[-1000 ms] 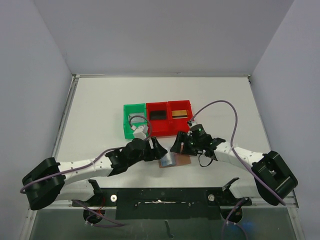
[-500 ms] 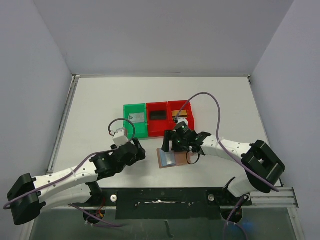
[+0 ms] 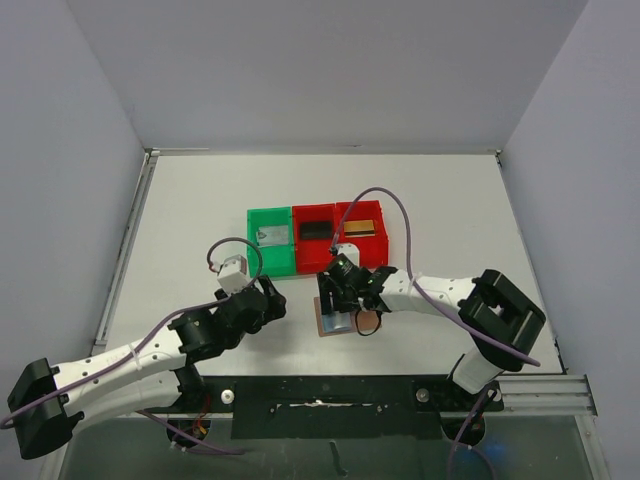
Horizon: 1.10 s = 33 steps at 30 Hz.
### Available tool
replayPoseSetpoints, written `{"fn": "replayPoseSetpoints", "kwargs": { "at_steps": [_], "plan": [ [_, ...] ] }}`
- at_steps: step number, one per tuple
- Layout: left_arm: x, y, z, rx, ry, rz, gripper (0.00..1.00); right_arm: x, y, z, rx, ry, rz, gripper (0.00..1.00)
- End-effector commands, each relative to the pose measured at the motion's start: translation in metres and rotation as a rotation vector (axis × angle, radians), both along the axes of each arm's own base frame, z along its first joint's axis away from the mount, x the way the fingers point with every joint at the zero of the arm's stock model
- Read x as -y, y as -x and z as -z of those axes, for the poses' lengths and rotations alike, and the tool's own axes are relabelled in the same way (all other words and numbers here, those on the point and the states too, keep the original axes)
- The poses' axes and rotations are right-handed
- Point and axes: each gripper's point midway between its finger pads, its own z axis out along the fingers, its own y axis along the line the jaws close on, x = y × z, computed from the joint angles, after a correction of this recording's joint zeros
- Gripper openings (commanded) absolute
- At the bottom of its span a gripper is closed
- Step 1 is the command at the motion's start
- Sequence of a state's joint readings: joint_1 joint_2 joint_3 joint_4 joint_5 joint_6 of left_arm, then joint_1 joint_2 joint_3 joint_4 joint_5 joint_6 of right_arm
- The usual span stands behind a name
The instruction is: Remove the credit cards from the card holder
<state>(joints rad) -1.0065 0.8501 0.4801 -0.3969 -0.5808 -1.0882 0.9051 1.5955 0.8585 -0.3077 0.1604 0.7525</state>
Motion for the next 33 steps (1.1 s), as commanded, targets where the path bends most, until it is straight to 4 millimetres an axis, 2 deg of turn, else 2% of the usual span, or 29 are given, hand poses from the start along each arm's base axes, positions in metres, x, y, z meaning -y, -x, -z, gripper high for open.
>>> {"fn": "replayPoseSetpoints", "kwargs": {
  "at_steps": [1, 9, 13, 22, 24, 33],
  "plan": [
    [-0.006, -0.005, -0.008, 0.037, -0.001, -0.03, 0.76, -0.001, -0.007, -0.006, 0.029, 0.006, 0.027, 0.64],
    [-0.001, -0.004, -0.01, 0.049, 0.019, -0.007, 0.76, -0.003, -0.004, -0.01, 0.02, -0.069, 0.049, 0.46],
    [0.001, -0.004, -0.011, 0.057, 0.04, -0.001, 0.76, -0.006, -0.004, -0.015, 0.006, -0.16, 0.062, 0.37],
    [0.014, -0.002, -0.02, 0.088, 0.117, 0.059, 0.76, 0.001, -0.001, -0.02, -0.06, -0.419, 0.132, 0.44],
    [0.021, -0.001, -0.023, 0.094, 0.142, 0.09, 0.76, 0.003, 0.0, -0.019, -0.062, -0.429, 0.145, 0.47],
    [0.061, 0.003, -0.032, 0.112, 0.248, 0.235, 0.76, 0.01, 0.012, 0.0, -0.111, -0.414, 0.19, 0.47]
  ]
}}
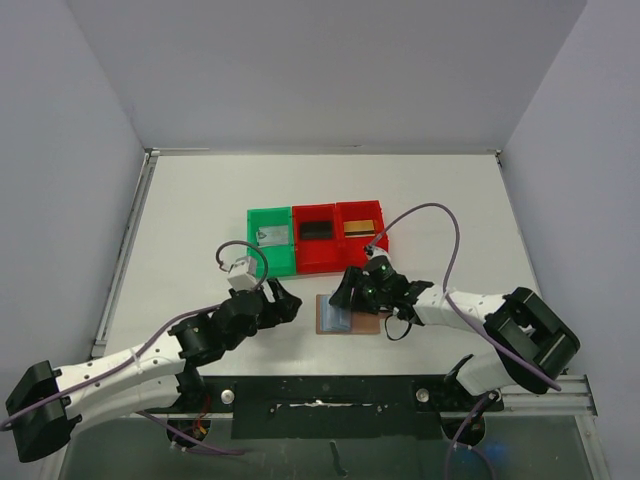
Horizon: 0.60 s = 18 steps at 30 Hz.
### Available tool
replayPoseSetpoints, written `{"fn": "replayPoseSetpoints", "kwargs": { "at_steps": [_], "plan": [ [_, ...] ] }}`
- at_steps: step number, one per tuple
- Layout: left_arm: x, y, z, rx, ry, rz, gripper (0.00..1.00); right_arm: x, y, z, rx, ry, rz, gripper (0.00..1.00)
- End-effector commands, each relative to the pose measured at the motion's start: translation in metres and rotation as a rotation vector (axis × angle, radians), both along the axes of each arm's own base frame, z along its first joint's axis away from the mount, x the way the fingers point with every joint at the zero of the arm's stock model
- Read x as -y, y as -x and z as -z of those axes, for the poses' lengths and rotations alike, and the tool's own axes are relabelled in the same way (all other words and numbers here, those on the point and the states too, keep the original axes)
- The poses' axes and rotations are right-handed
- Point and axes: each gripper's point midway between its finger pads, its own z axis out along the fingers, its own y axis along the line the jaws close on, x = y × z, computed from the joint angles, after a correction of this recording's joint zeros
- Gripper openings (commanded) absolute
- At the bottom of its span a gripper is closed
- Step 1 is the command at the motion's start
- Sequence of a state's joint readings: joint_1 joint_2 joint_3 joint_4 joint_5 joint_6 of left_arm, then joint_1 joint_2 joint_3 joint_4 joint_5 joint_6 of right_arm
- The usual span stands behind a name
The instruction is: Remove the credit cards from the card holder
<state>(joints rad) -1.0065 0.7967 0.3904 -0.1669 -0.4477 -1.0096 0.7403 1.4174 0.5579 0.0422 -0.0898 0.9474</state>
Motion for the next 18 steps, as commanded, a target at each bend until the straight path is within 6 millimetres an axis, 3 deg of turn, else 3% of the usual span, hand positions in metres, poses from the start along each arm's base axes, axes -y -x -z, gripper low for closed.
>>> {"fn": "replayPoseSetpoints", "kwargs": {
  "at_steps": [1, 14, 18],
  "plan": [
    [0.032, -0.002, -0.021, 0.049, 0.106, 0.098, 0.76, 0.0, 0.011, 0.007, -0.04, -0.036, 0.022, 0.48],
    [0.066, 0.0, -0.015, 0.013, 0.13, 0.202, 0.76, 0.004, 0.013, 0.008, -0.032, -0.023, 0.02, 0.5],
    [0.07, 0.0, -0.013, 0.004, 0.132, 0.213, 0.76, 0.005, 0.012, 0.008, -0.028, -0.011, 0.011, 0.47]
  ]
}}
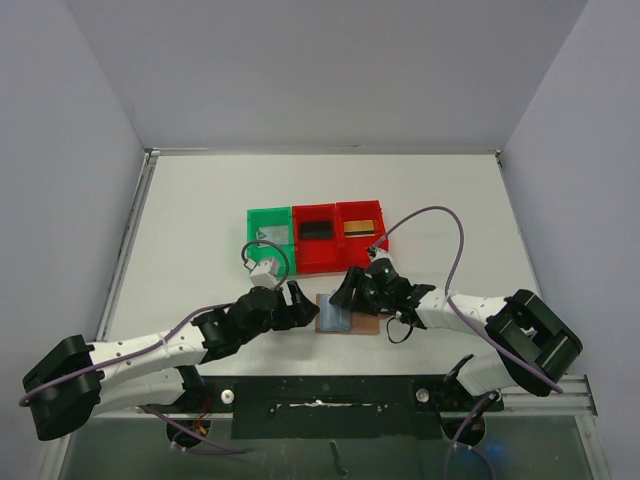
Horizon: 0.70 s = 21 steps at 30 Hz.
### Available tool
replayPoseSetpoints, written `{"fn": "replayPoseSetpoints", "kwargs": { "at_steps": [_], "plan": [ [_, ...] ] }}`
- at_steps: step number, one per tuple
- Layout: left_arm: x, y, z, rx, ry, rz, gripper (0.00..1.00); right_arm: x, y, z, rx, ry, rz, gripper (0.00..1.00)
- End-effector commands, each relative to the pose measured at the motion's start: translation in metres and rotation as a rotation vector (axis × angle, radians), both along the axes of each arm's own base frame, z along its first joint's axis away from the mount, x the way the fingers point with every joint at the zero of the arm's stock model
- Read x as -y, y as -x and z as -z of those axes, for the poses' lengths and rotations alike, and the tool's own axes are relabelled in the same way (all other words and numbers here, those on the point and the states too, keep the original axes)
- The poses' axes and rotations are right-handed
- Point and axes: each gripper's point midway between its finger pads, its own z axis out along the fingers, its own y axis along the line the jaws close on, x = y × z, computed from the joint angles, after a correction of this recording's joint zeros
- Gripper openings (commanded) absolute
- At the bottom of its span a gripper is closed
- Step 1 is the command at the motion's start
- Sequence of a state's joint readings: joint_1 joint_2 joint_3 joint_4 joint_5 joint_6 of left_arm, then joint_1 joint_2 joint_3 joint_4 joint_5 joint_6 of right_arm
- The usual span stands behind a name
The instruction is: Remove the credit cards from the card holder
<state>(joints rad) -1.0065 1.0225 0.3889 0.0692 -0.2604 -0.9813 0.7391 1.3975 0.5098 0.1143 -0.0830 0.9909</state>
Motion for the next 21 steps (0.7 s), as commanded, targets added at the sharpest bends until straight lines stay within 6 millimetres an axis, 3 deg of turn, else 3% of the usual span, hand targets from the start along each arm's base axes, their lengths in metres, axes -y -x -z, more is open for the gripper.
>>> {"fn": "replayPoseSetpoints", "kwargs": {
  "at_steps": [1, 14, 21],
  "plan": [
    [0.023, -0.008, -0.032, 0.06, 0.096, 0.038, 0.76, 0.005, 0.013, 0.01, -0.044, 0.04, -0.03, 0.47],
    [0.032, -0.003, -0.032, 0.045, 0.129, 0.074, 0.76, 0.01, 0.015, 0.016, -0.032, 0.176, -0.058, 0.59],
    [0.026, -0.003, -0.029, 0.037, 0.126, 0.05, 0.76, 0.009, 0.013, 0.021, -0.029, 0.306, -0.078, 0.64]
  ]
}}
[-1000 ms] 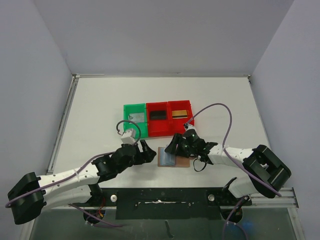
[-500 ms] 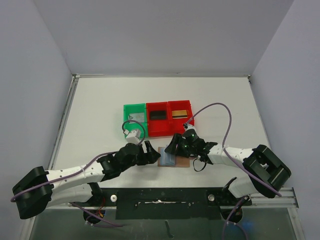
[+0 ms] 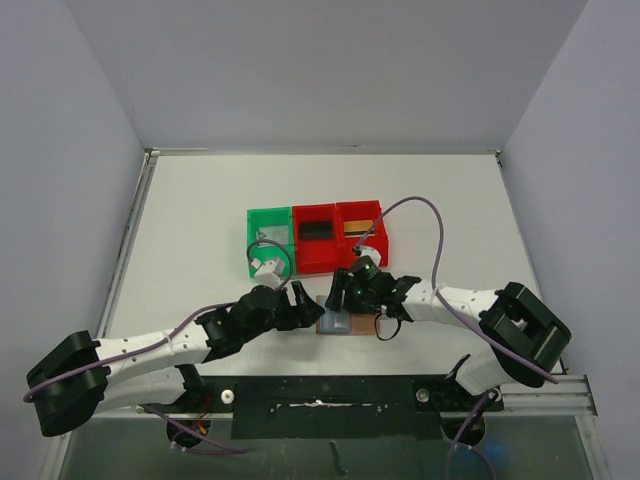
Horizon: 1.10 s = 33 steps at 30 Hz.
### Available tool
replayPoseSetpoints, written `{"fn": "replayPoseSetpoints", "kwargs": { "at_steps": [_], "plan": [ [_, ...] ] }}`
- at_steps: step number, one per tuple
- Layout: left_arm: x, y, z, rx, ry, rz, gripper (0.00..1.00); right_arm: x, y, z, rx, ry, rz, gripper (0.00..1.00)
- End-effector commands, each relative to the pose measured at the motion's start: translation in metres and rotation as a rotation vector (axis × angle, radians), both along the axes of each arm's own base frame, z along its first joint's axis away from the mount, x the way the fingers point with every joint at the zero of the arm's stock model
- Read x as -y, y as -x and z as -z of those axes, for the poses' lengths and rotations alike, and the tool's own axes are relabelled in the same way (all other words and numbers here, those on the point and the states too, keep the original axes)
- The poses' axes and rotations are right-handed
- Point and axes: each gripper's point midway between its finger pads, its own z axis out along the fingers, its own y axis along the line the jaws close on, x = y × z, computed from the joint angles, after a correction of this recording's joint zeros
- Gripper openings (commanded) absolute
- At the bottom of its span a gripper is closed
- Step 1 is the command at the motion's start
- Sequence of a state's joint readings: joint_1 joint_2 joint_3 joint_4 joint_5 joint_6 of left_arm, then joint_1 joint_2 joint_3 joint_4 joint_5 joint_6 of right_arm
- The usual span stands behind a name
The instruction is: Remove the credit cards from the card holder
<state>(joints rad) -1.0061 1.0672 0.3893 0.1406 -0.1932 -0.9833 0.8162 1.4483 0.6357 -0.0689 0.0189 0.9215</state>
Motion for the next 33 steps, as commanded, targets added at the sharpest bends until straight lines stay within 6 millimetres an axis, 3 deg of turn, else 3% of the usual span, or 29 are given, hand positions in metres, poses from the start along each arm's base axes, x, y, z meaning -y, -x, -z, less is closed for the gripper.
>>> {"fn": "replayPoseSetpoints", "kwargs": {
  "at_steps": [1, 8, 11, 17, 25, 33],
  "plan": [
    [0.009, -0.008, -0.026, 0.046, 0.084, -0.019, 0.76, 0.014, 0.009, 0.019, -0.035, 0.162, -0.019, 0.64],
    [-0.01, -0.008, -0.017, 0.033, 0.072, -0.087, 0.76, 0.007, 0.008, 0.024, -0.042, 0.248, -0.049, 0.63],
    [-0.016, -0.008, -0.017, 0.039, 0.079, -0.109, 0.76, 0.006, 0.008, 0.026, -0.041, 0.255, -0.05, 0.58],
    [-0.018, -0.008, -0.022, 0.055, 0.098, -0.106, 0.76, -0.011, 0.007, 0.009, -0.018, 0.105, -0.066, 0.53],
    [0.009, -0.004, -0.036, 0.079, 0.205, -0.01, 0.75, -0.006, 0.004, -0.017, -0.023, -0.243, -0.003, 0.44],
    [0.051, -0.003, -0.041, 0.087, 0.243, 0.135, 0.72, -0.002, 0.01, -0.019, -0.031, -0.366, 0.079, 0.42]
  ]
}}
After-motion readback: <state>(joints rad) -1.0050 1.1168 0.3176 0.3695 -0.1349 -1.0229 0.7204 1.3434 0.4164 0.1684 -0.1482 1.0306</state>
